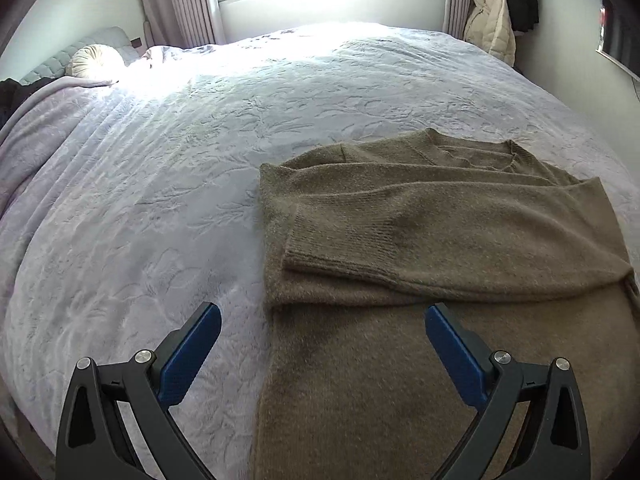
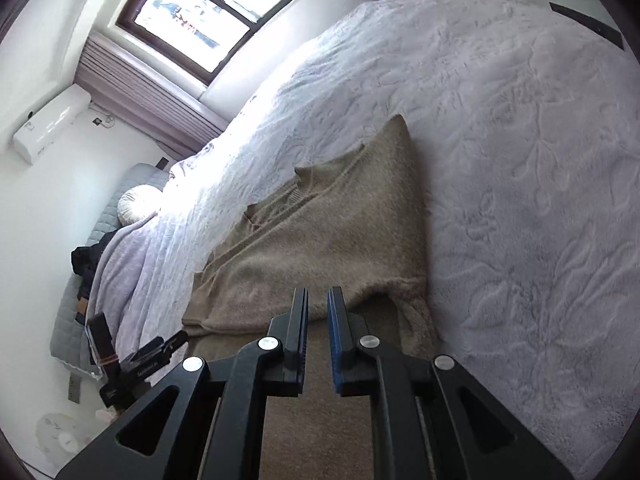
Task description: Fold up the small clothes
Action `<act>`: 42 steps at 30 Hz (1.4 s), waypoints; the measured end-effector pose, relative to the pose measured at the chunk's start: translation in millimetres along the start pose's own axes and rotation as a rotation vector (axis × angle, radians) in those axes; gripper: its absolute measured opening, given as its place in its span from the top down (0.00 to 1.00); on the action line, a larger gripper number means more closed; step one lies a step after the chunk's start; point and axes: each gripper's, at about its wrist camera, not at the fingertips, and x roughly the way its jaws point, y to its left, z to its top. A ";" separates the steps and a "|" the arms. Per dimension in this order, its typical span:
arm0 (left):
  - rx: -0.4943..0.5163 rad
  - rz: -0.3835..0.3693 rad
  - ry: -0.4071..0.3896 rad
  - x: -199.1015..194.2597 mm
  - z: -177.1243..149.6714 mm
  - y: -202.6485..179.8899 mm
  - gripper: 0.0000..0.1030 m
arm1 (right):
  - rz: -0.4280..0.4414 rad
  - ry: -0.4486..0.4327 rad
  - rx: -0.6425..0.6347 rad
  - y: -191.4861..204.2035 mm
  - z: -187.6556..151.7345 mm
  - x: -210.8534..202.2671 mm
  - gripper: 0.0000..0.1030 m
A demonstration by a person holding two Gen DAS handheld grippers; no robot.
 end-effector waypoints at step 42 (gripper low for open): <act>-0.039 -0.151 0.126 -74.9 -173.1 33.2 0.01 | -0.080 0.040 -0.054 5.5 -178.8 -106.1 0.50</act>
